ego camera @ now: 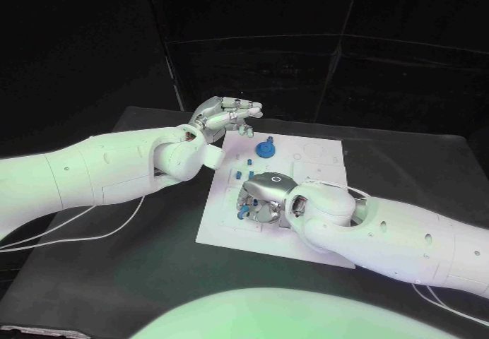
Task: Assemble the parts on the task board
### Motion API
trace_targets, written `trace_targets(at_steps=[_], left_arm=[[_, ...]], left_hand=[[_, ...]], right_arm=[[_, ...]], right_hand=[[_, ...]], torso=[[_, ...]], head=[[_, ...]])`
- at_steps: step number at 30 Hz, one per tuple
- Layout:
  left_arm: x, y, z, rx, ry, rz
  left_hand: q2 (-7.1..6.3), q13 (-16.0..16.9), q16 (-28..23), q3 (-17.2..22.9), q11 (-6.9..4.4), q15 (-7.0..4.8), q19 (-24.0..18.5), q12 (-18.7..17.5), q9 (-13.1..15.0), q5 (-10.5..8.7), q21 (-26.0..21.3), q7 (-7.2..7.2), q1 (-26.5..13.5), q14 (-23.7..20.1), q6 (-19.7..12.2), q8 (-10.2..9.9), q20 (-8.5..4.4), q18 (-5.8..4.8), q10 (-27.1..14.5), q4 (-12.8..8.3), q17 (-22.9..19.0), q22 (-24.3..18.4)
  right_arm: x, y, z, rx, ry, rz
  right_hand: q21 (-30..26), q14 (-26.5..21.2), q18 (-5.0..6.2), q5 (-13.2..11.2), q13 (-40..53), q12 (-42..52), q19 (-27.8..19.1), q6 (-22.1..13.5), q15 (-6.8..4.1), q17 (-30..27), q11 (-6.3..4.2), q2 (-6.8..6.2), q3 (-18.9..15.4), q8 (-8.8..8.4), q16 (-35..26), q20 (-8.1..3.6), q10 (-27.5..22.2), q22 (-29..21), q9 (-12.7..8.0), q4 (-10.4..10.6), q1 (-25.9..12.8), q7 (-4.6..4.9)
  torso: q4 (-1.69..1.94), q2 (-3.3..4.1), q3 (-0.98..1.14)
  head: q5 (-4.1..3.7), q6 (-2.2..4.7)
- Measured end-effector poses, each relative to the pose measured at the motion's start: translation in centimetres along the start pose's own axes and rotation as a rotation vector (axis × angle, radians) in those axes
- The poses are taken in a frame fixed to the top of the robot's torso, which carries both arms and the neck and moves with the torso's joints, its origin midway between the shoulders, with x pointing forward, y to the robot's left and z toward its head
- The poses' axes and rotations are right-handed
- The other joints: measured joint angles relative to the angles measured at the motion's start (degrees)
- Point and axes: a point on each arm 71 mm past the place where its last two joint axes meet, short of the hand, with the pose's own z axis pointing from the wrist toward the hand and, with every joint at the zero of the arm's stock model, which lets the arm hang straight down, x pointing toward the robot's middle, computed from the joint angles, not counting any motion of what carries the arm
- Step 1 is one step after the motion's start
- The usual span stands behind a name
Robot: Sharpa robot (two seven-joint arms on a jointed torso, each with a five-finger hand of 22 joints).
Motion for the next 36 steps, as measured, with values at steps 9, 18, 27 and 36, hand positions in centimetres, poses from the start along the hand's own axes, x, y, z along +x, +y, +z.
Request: trace_targets(at_steps=[9,18,27,36], left_arm=[[0.0,0.0,0.0,0.0,0.001,0.0],[0.0,0.0,0.0,-0.001,0.0,0.0],[-0.1,0.0,0.0,-0.003,0.0,0.0],[-0.2,0.0,-0.1,-0.004,-0.001,0.0]], left_hand=[[0.0,0.0,0.0,0.0,0.0,0.0,0.0,0.0,0.0,0.0,0.0,0.0,0.0,0.0,0.0,0.0,0.0,0.0,0.0,0.0,0.0,-0.05],[0.0,-0.01,0.0,0.0,0.0,0.0,0.0,0.0,0.0,0.0,0.0,0.0,0.0,0.0,0.0,0.0,0.0,0.0,0.0,0.0,0.0,-0.05],[0.0,-0.01,0.0,0.0,0.0,0.0,0.0,0.0,0.0,0.0,0.0,0.0,0.0,0.0,0.0,0.0,0.0,0.0,0.0,0.0,0.01,-0.04],[0.0,-0.01,0.0,0.0,0.0,0.0,0.0,0.0,0.0,0.0,0.0,0.0,0.0,0.0,0.0,0.0,0.0,0.0,0.0,0.0,0.01,-0.04]], right_arm=[[0.8,0.6,0.1,-0.013,0.022,-0.02],[1.2,0.6,-0.1,-0.02,0.024,-0.03],[1.3,0.3,-0.8,-0.024,-0.022,-0.007],[0.0,-0.6,-3.6,-0.025,-0.151,0.052]], right_hand=[[0.0,-0.01,0.0,2.18,-0.56,-3.07,-0.41,-3.42,0.64,-0.26,1.43,-2.23,-0.66,-2.01,0.0,0.41,-2.94,-0.72,-0.59,0.68,-2.24,1.52],[-0.51,-0.01,0.0,2.68,-0.4,-4.09,-0.93,-10.07,0.64,-0.73,1.63,-2.99,-0.91,-2.16,0.0,0.93,-4.56,-1.34,-0.68,0.92,-3.0,1.46],[-6.04,-1.27,0.0,3.22,-0.45,-4.58,-5.15,-19.5,1.86,-6.91,2.27,-3.82,-4.14,-2.16,-3.83,1.45,-11.77,-9.6,-0.68,0.64,-3.38,0.81],[-7.13,-1.76,-0.01,4.06,0.05,-1.27,-5.54,-17.24,1.95,-8.1,2.33,-3.79,-6.93,-1.38,-4.32,1.44,-13.42,-11.36,-0.14,0.45,-3.35,1.76]], torso=[[-0.01,0.03,-0.01],[-0.02,0.03,-0.01],[-0.05,0.01,0.03],[-0.18,-0.11,0.03]], head=[[-0.01,-0.03],[0.16,-0.16],[0.19,-0.1],[-0.19,0.27]])
